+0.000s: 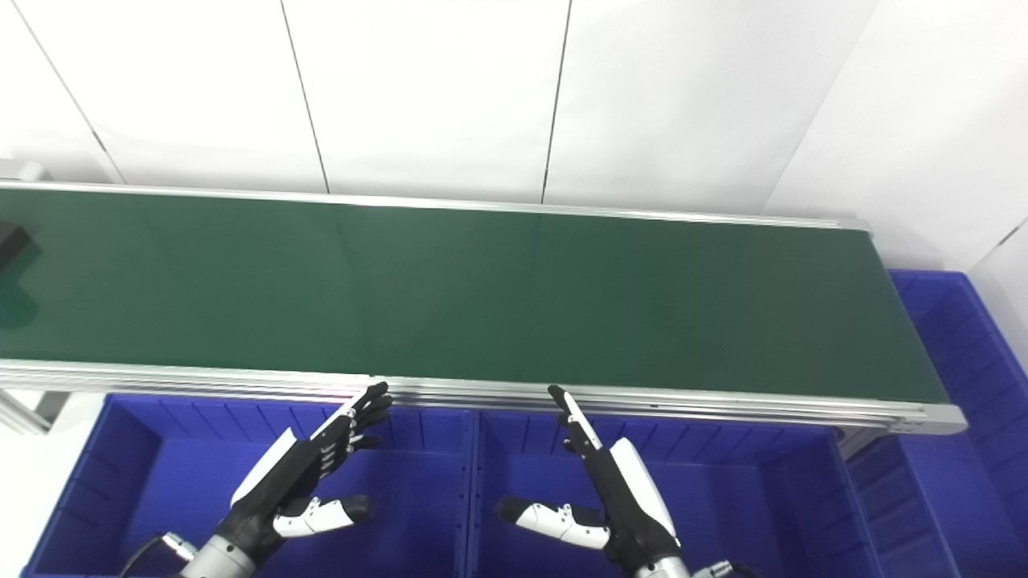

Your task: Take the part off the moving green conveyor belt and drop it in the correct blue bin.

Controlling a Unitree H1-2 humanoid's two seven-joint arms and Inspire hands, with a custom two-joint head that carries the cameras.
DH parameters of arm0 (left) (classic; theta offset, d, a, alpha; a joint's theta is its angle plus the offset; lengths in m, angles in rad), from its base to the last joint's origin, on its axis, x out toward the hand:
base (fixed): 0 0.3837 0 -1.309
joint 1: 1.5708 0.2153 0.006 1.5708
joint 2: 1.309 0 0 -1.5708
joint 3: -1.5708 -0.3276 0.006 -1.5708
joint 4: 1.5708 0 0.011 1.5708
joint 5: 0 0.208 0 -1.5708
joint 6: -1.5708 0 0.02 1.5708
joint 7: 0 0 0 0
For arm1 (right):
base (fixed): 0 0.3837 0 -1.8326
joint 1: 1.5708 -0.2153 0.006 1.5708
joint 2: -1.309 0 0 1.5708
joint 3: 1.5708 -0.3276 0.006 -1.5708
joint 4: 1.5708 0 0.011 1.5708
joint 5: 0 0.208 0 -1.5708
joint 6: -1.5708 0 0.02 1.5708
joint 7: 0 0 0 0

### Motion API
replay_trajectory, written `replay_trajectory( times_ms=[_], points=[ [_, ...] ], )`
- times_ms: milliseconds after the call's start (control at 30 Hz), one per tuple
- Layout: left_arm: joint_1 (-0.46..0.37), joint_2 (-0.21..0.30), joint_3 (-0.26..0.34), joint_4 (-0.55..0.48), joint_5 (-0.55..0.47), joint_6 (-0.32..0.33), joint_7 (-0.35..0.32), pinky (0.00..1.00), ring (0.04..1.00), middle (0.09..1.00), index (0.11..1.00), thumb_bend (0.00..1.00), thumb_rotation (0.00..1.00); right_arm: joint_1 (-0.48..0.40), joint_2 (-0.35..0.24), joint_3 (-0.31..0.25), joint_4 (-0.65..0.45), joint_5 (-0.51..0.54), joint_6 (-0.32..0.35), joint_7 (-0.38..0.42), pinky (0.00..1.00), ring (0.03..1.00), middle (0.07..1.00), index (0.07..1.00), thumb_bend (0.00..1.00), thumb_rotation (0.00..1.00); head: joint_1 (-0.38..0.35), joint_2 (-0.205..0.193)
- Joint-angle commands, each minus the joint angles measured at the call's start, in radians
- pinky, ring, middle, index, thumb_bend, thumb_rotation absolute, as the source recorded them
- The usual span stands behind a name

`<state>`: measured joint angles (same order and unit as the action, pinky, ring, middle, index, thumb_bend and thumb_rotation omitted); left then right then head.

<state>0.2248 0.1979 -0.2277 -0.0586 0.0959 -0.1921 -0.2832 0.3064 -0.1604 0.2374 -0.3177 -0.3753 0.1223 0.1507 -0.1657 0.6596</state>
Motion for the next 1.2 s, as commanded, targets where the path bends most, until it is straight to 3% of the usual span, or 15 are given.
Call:
replay_trajectory(
  times_ms=[0,300,567,1167],
  points=[
    [0.0,0.007,0.003,-0.04,-0.009,-0.023,0.002,0.87,0.949,0.966,0.975,0.93,0.64,-0.002,-0.005,0.003,-0.036,0.011,-0.055,-0.008,0.86,0.954,0.988,1.0,0.86,0.65,0.001,-0.003],
    [0.01,0.004,0.006,-0.052,-0.004,-0.018,0.008,0.88,0.964,0.98,0.974,0.88,0.69,0.002,-0.016,0.013,-0.048,0.018,-0.068,-0.007,0.89,0.955,0.984,1.0,0.84,0.64,0.004,0.004],
    [0.009,-0.002,0.001,-0.068,0.003,0.025,0.007,0.88,0.988,1.0,0.981,0.88,0.72,-0.003,-0.019,0.012,-0.044,0.019,-0.068,-0.012,0.88,0.952,0.98,1.0,0.86,0.64,0.004,0.005],
    [-0.004,-0.007,0.002,-0.051,0.024,0.008,0.018,0.88,0.974,0.998,0.99,0.88,0.73,-0.008,-0.018,0.011,-0.026,0.024,-0.081,-0.028,0.86,0.945,0.979,1.0,0.86,0.63,0.004,0.001]
  ],
)
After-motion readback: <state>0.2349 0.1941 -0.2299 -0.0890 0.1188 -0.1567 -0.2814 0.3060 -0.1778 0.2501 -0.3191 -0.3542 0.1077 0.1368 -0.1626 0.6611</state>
